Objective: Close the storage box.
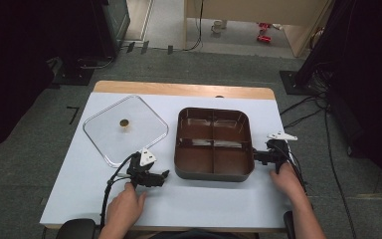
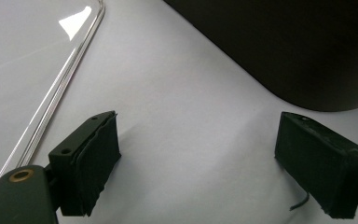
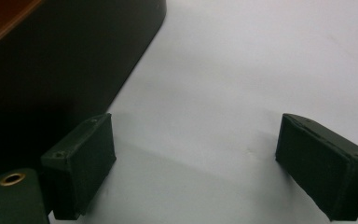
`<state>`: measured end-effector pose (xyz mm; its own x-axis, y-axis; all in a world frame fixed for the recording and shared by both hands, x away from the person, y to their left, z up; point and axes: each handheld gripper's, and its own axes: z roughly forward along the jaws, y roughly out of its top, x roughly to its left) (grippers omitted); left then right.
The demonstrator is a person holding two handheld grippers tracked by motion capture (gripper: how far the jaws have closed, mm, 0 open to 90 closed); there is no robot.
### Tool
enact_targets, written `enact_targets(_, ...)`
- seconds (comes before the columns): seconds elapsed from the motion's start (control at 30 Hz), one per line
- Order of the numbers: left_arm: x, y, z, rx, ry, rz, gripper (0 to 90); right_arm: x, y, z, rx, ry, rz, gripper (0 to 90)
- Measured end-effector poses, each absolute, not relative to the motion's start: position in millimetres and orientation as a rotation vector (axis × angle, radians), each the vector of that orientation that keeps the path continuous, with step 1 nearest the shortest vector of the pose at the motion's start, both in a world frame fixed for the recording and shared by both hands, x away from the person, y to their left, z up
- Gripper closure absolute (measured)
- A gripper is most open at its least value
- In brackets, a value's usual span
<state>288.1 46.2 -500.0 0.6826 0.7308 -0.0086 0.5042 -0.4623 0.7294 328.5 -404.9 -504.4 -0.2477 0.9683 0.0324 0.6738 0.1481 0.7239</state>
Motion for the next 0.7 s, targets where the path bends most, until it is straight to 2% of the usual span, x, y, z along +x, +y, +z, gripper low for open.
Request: enact_targets(0.7, 287.7, 45.6, -499.9, 2.167, 0.942, 0.405, 13.5, 328.5, -404.9, -504.4, 1.565, 1.987, 0.881, 11.2)
